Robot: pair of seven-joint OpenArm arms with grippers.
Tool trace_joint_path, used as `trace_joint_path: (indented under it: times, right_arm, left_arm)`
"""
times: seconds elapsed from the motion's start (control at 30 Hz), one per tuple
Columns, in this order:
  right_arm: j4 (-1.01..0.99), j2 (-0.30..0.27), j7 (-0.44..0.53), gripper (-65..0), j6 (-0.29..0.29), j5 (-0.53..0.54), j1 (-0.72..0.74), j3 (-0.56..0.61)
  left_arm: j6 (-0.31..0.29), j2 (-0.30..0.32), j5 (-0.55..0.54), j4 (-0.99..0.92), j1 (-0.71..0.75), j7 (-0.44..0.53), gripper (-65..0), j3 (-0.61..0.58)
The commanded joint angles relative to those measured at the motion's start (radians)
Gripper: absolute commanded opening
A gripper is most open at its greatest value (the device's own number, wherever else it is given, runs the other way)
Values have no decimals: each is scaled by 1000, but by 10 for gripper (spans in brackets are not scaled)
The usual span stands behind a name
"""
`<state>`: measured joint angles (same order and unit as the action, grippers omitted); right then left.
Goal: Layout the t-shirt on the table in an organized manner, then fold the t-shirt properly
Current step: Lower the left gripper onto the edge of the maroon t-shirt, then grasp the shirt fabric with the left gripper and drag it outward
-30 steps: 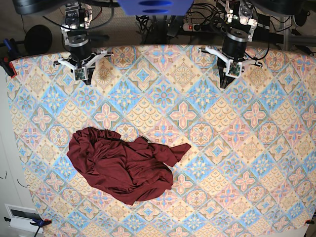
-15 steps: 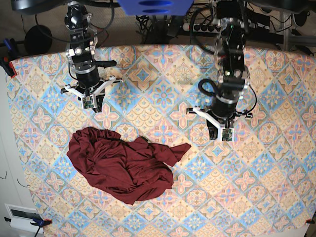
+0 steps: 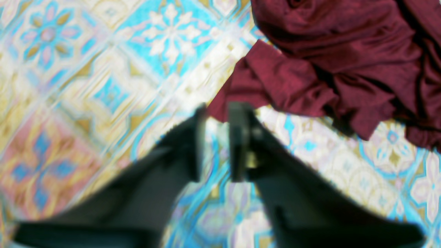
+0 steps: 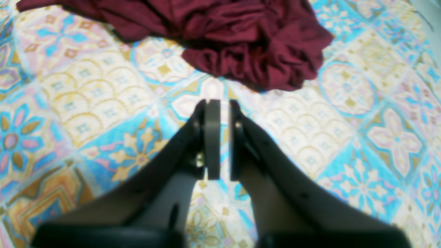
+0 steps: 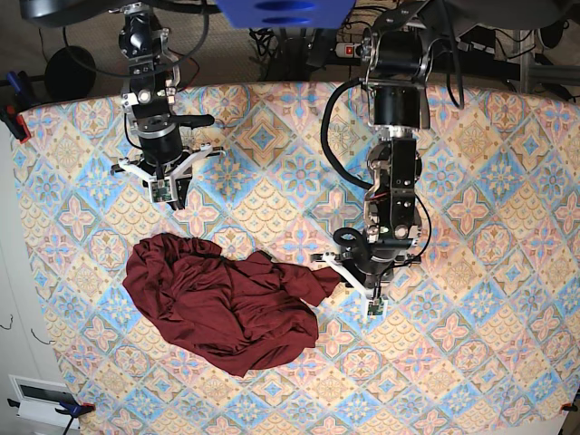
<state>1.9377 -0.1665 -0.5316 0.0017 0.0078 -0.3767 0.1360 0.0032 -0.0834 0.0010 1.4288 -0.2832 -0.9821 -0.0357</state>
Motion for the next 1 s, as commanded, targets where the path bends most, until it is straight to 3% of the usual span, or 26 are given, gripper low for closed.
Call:
trace_joint_path:
  times: [0.0, 0.1, 0.27, 0.43, 0.63, 0.73, 0.8, 0.87, 0.9, 0.97]
  right_arm:
    - [22, -5, 28, -609, -4, 1, 6, -3]
    - [24, -5, 28, -609, -4, 1, 6, -3]
    - [24, -5, 28, -609, -4, 1, 6, -3]
    - [24, -5, 28, -609, -4, 1, 5, -3]
    - [22, -5, 28, -609, -4, 1, 6, -3]
    - [22, -5, 28, -609, -4, 1, 8, -3]
    - [22, -5, 28, -609, -4, 1, 8, -3]
    - [22, -5, 28, -609, -4, 1, 8, -5]
    - [21, -5, 28, -609, -4, 1, 8, -6]
    - [21, -5, 28, -609, -4, 1, 8, -8]
  left_arm:
    - [-2, -5, -2, -20, -46, 35, -448, -28]
    - [-2, -3, -2, -109, -75, 104, -339, -83]
    - [-2, -5, 0, -244, -107, 200, -225, -94]
    - [-2, -5, -2, -448, -173, 274, -207, -91]
    - [-4, -28, -2, -504, -190, 306, -210, -96]
    - [-85, -39, -2, -506, -181, 303, -280, -96]
    - [-210, -39, -2, -506, -176, 291, -412, -96]
    - [-296, -32, -2, -501, -167, 242, -549, -92]
    - [-322, -31, -2, -492, -167, 217, -625, -88]
    - [-328, 3, -2, -417, -136, 165, -650, -79]
